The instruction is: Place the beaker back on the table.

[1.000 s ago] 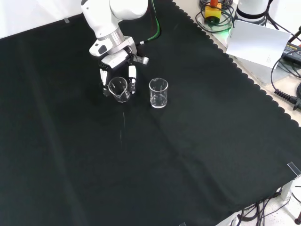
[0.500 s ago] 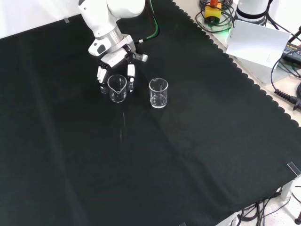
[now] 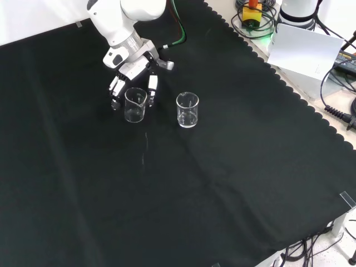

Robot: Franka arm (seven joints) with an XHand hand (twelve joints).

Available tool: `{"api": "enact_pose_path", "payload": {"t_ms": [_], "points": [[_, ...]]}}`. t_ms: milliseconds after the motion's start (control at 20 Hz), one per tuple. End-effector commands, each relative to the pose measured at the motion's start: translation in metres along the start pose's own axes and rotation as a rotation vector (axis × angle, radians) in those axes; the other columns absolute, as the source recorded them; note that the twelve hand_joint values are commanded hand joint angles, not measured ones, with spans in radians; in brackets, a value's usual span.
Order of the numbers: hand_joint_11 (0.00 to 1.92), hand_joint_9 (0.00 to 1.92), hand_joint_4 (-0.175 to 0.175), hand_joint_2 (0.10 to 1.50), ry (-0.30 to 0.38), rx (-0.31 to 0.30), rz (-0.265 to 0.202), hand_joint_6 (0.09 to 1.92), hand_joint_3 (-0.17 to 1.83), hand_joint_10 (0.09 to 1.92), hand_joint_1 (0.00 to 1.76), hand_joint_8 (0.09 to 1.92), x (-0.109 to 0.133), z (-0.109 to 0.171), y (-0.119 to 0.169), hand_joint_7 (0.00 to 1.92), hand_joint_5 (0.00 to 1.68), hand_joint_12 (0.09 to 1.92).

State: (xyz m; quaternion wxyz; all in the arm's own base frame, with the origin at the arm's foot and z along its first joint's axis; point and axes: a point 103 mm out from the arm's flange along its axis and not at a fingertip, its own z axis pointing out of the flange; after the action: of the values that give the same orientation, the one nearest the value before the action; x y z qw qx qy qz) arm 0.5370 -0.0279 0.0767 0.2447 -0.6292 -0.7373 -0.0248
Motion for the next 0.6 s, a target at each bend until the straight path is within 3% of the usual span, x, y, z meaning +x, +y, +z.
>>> {"api": "enact_pose_path", "payload": {"t_ms": [50, 350, 600], "points": [[0.20, 0.62, -0.033, 0.99, -0.004, -0.005, 0.027, 0.23, -0.17, 0.09, 1.09, 0.60, -0.001, -0.014, -0.006, 0.20, 0.31, 1.32], [0.13, 0.56, -0.047, 0.96, 0.002, -0.046, 0.039, 0.12, -0.17, 0.09, 1.03, 0.59, 0.004, -0.032, -0.019, 0.12, 0.28, 1.35], [0.06, 0.52, -0.048, 0.95, -0.038, -0.077, 0.053, 0.09, -0.17, 0.09, 0.98, 0.60, 0.018, -0.066, -0.043, 0.09, 0.28, 1.38]]}}
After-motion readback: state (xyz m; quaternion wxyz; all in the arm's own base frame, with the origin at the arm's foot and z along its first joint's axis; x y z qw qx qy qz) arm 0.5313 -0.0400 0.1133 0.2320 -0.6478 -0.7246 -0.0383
